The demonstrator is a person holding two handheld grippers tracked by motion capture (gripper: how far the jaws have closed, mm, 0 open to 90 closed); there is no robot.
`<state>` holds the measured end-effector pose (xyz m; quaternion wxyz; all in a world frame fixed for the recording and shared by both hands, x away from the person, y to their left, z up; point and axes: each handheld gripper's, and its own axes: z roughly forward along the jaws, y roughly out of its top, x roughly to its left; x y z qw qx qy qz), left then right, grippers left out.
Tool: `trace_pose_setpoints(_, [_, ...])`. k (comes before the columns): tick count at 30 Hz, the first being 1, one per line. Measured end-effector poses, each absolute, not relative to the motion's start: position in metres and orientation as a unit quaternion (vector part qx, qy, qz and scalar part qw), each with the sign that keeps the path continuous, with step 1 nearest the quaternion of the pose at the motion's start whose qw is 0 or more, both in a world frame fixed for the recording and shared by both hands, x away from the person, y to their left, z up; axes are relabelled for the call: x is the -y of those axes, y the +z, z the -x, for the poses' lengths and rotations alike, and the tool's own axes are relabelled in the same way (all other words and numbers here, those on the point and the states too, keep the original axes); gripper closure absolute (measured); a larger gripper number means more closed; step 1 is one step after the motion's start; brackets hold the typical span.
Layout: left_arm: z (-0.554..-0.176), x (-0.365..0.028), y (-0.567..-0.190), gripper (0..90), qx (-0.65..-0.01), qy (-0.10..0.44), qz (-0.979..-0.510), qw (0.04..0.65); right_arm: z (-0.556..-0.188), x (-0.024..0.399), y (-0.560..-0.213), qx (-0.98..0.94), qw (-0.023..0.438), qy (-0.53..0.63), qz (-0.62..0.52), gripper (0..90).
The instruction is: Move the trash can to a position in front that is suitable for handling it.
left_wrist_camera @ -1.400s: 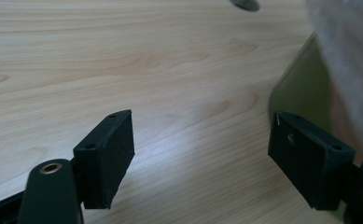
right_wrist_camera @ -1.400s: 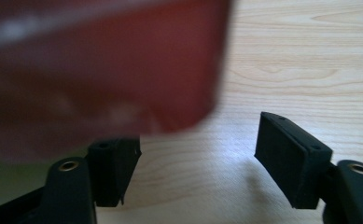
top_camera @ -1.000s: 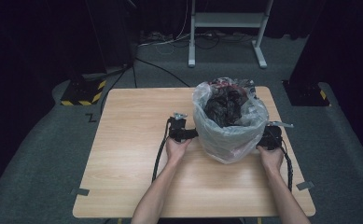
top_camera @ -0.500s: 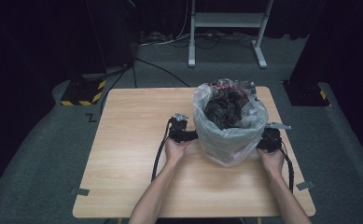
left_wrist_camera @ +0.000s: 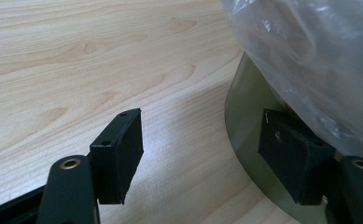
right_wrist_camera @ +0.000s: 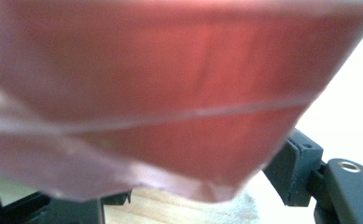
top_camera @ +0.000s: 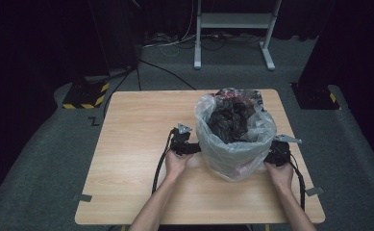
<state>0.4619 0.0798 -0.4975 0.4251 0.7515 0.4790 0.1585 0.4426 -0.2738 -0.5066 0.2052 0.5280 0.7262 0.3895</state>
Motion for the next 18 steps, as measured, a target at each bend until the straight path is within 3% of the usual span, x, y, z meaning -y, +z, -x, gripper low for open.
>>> trace_pose_setpoints(3, [-0.458, -0.084, -0.498, 25.5, -0.482, 0.152, -0.751, 0.425, -0.441, 0.274, -0.507, -0.73, 0.205, 0.389, -0.524, 31.6])
trace_pose_setpoints(4, [-0.455, -0.089, -0.498, 23.8, -0.486, 0.152, -0.754, 0.415, -0.44, 0.275, -0.511, -0.733, 0.19, 0.384, -0.528, 26.0])
trace_pose_setpoints(7, [-0.451, -0.096, -0.496, 21.4, -0.49, 0.161, -0.758, 0.4, -0.438, 0.278, -0.517, -0.735, 0.195, 0.363, -0.538, 25.4])
trace_pose_setpoints(14, [-0.438, -0.128, -0.496, 21.2, -0.515, 0.19, -0.755, 0.358, -0.432, 0.28, -0.523, -0.741, 0.241, 0.326, -0.535, 24.0])
trace_pose_setpoints(18, [-0.432, -0.142, -0.499, 22.9, -0.531, 0.206, -0.748, 0.341, -0.433, 0.281, -0.523, -0.742, 0.24, 0.326, -0.534, 22.9])
